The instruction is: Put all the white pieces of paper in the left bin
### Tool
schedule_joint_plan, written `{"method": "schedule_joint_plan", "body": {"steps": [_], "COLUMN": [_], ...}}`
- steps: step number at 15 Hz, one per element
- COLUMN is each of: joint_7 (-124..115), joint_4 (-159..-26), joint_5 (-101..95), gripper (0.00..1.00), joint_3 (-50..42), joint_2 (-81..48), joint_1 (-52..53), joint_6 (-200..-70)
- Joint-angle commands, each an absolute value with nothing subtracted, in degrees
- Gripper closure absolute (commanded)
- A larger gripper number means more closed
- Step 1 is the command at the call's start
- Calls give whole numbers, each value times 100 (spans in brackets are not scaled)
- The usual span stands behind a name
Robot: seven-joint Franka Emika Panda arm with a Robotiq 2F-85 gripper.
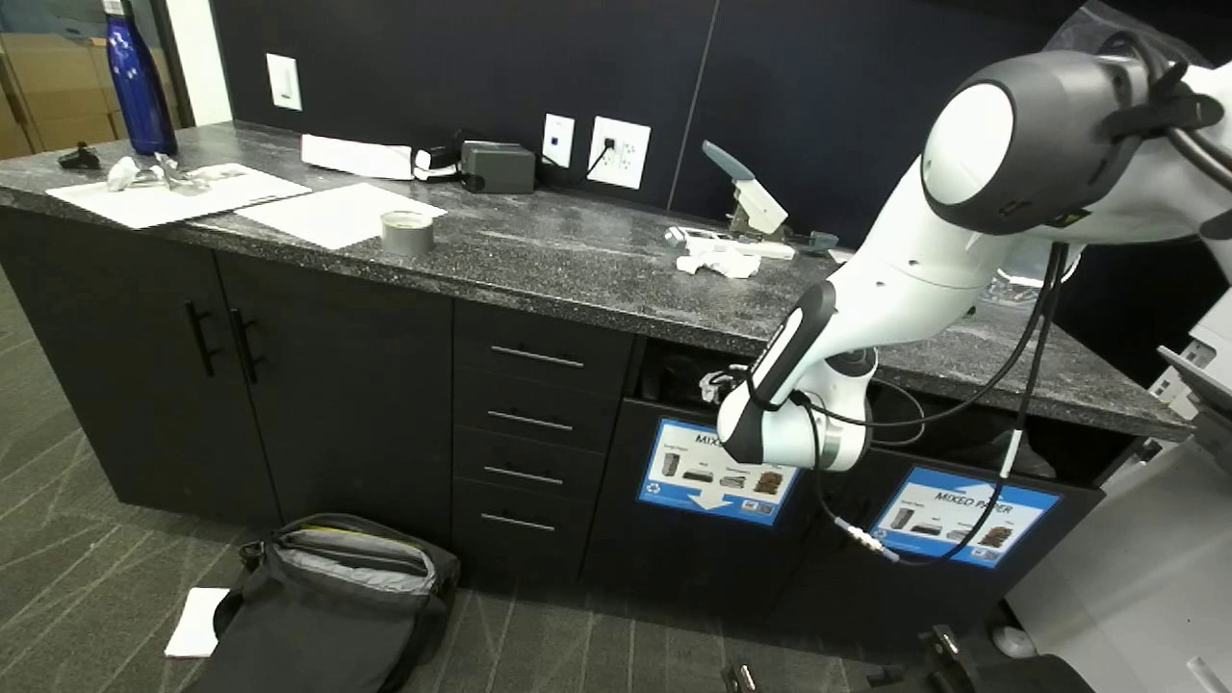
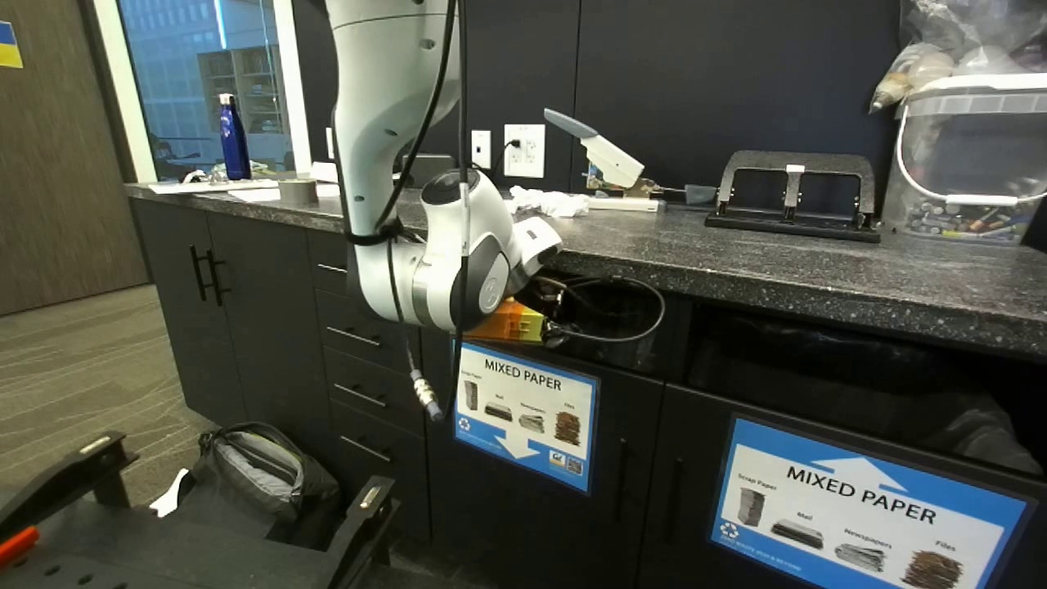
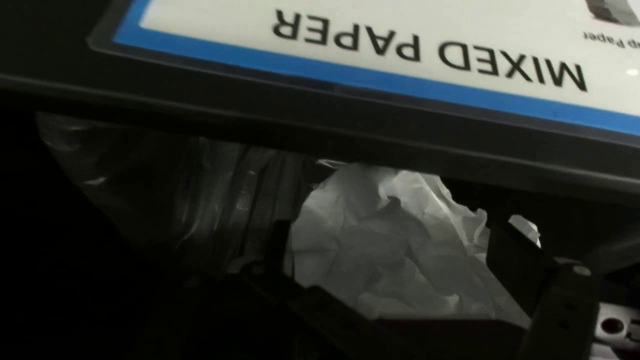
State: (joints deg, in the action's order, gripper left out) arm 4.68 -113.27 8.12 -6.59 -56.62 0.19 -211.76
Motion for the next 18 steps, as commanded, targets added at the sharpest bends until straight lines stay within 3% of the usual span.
{"method": "schedule_joint_plan", "body": {"steps": [1,6,8,11,18], "joint_7": [647,433,367,151,275], "joint_4": [-11488,-11469,-11554,-11800,-11994], "joint_5": [1277,1009,769,434,110], "gripper": [1,0,0,0,0], "joint_3": [-1310,-1703,-1192,-362,-372], "joint_2": [-5364,-5212,-4959,-4731,-4870], "joint_1": [664,1028,568,-148,-276], "joint_6": [-20007,-19308,-19378,-20152,-21291]}}
